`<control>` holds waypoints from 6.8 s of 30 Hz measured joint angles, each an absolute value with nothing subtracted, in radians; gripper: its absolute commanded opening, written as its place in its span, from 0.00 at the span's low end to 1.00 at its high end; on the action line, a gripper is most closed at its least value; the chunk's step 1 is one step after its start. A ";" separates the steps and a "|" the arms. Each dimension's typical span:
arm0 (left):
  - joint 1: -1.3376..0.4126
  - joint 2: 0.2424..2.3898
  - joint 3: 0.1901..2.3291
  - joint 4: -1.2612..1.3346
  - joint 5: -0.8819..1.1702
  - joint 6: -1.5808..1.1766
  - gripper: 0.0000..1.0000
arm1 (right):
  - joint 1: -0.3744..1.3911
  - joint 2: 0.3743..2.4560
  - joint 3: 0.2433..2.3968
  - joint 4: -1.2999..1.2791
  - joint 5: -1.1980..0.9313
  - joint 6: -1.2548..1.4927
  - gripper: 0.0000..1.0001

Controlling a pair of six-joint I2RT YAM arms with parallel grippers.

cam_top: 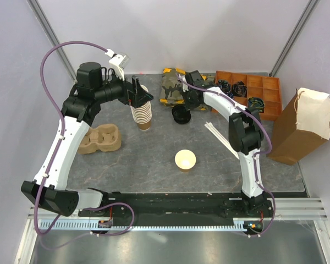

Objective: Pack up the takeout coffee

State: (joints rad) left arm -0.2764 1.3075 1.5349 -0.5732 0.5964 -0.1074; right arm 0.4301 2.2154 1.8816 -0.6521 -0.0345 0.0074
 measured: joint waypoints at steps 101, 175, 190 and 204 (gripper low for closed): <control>-0.978 1.067 1.066 -0.250 0.682 0.825 0.50 | 0.381 1.547 1.362 -1.271 -1.377 -0.441 0.00; -0.791 1.349 1.156 0.072 0.212 -0.699 0.02 | 0.230 0.931 0.831 -0.193 -0.532 0.990 0.40; -0.722 1.182 1.111 -0.155 0.393 -0.352 0.67 | 0.229 0.986 0.887 -0.336 -0.550 0.570 0.69; -0.722 1.354 1.031 -0.604 0.419 0.607 0.80 | 0.156 1.224 0.959 -0.485 -0.632 0.336 0.79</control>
State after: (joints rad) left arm -0.7223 1.3537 1.0306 -0.6037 0.4191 0.6075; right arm 0.1558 1.2240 0.9592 -0.4850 -0.6323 0.3359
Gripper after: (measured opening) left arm 0.805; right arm 0.757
